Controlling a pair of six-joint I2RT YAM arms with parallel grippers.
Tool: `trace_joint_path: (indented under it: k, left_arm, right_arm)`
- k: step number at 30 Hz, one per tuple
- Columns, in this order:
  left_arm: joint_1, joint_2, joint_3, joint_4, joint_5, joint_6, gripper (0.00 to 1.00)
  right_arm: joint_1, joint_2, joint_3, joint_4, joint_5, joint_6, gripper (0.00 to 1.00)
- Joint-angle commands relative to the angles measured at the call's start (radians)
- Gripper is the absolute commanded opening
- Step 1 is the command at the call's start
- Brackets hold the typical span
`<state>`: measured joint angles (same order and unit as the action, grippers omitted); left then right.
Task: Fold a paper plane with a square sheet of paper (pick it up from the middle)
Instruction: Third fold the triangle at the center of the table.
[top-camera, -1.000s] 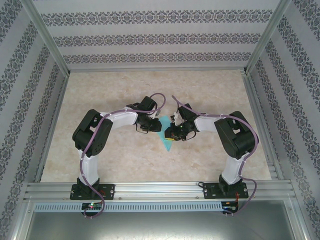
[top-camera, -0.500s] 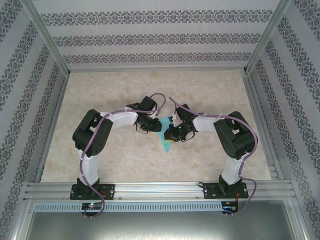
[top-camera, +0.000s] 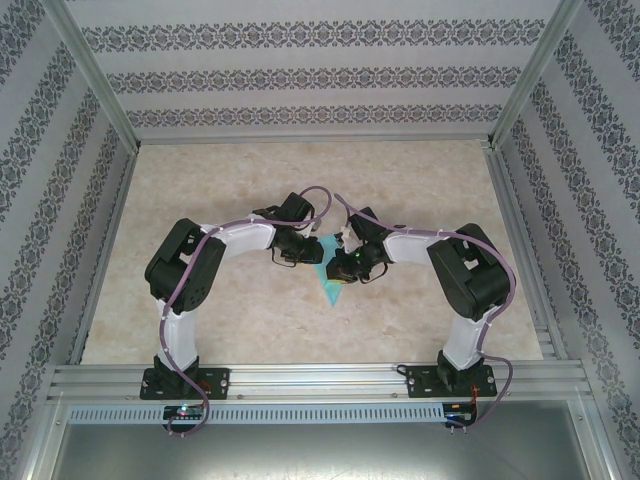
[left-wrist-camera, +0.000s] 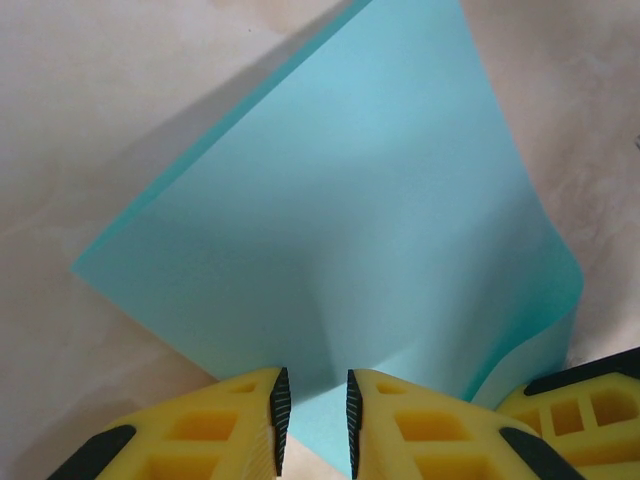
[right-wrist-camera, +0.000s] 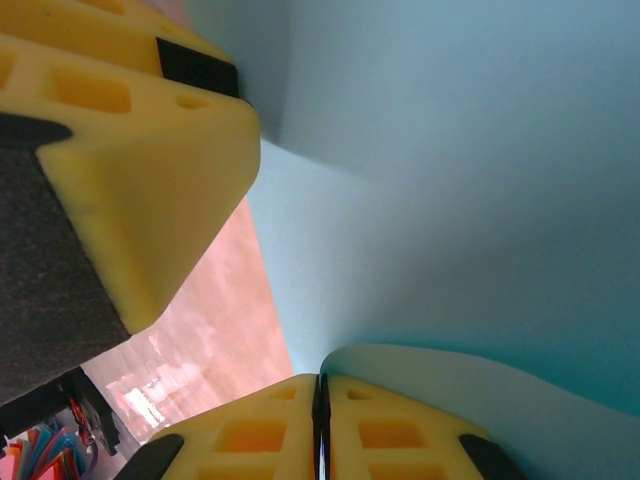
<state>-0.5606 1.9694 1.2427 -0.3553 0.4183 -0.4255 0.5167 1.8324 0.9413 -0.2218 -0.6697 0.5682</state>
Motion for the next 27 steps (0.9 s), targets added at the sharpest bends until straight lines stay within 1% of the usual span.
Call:
trace_joint_path:
  k: [1, 10, 27]
  left_arm:
    - [0.008, 0.039, -0.023, -0.027, 0.009, 0.025, 0.27]
    - [0.009, 0.049, -0.013, -0.03, 0.011, 0.026, 0.27]
    - [0.01, 0.056, -0.011, -0.031, 0.015, 0.026, 0.27]
  right_arm:
    - [0.016, 0.004, 0.036, -0.02, 0.005, -0.036, 0.11]
    - [0.013, 0.039, 0.061, -0.056, 0.012, -0.065, 0.11]
    - [0.008, 0.073, 0.065, -0.064, 0.019, -0.079, 0.11]
